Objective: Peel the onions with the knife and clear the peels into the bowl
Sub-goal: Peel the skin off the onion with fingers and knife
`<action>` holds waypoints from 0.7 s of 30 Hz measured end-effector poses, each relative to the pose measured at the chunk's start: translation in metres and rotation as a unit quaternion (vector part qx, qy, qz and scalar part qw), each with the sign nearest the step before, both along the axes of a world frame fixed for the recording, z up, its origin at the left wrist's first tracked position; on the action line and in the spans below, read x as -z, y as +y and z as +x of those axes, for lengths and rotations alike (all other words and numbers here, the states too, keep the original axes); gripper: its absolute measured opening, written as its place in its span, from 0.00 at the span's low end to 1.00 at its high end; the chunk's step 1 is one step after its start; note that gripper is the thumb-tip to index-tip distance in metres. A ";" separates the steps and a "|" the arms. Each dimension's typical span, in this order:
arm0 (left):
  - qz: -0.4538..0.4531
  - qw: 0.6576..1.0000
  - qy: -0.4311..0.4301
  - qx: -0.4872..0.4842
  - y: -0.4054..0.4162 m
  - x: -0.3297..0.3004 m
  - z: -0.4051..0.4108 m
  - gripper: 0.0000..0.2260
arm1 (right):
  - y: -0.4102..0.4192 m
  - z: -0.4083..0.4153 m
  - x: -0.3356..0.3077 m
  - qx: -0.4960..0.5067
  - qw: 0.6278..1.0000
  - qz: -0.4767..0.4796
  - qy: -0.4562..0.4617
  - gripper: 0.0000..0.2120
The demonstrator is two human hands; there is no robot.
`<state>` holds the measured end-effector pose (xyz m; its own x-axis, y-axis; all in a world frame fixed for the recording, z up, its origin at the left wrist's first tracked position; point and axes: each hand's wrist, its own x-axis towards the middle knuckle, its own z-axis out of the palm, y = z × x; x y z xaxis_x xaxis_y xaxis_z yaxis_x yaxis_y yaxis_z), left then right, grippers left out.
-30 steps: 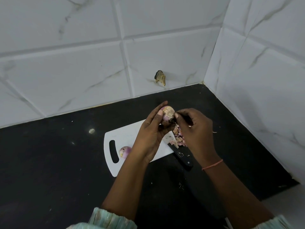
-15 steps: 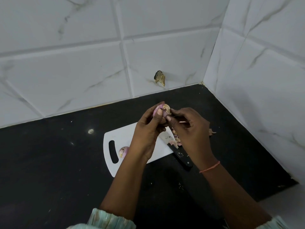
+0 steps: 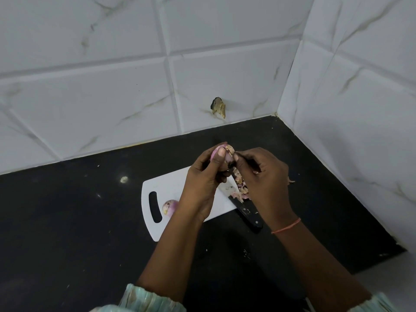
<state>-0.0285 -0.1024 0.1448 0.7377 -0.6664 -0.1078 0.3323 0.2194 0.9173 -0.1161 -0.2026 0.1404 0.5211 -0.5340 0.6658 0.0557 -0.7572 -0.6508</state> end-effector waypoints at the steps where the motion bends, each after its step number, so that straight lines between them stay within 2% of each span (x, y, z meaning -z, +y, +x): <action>1: 0.000 1.000 0.006 0.001 0.000 0.000 0.000 0.20 | 0.000 0.000 0.000 -0.001 1.000 0.001 0.001 0.03; 5: -0.003 1.000 0.027 0.011 0.000 -0.001 0.000 0.20 | -0.001 0.002 -0.003 0.001 1.000 -0.005 0.023 0.04; 10: 0.006 0.998 0.055 0.020 0.001 -0.001 0.001 0.21 | -0.008 0.007 -0.001 -0.011 0.994 -0.041 0.102 0.03; 14: 0.014 0.996 0.083 0.035 0.002 -0.002 0.002 0.19 | -0.011 0.007 -0.001 -0.008 0.992 -0.033 0.120 0.03; 17: 0.005 0.996 0.081 0.044 0.002 -0.002 0.002 0.22 | -0.010 0.006 -0.005 -0.005 0.994 0.053 0.101 0.04; 21: 0.008 0.997 0.070 0.044 0.002 0.000 0.005 0.21 | -0.007 0.002 -0.013 -0.027 0.961 0.271 0.043 0.07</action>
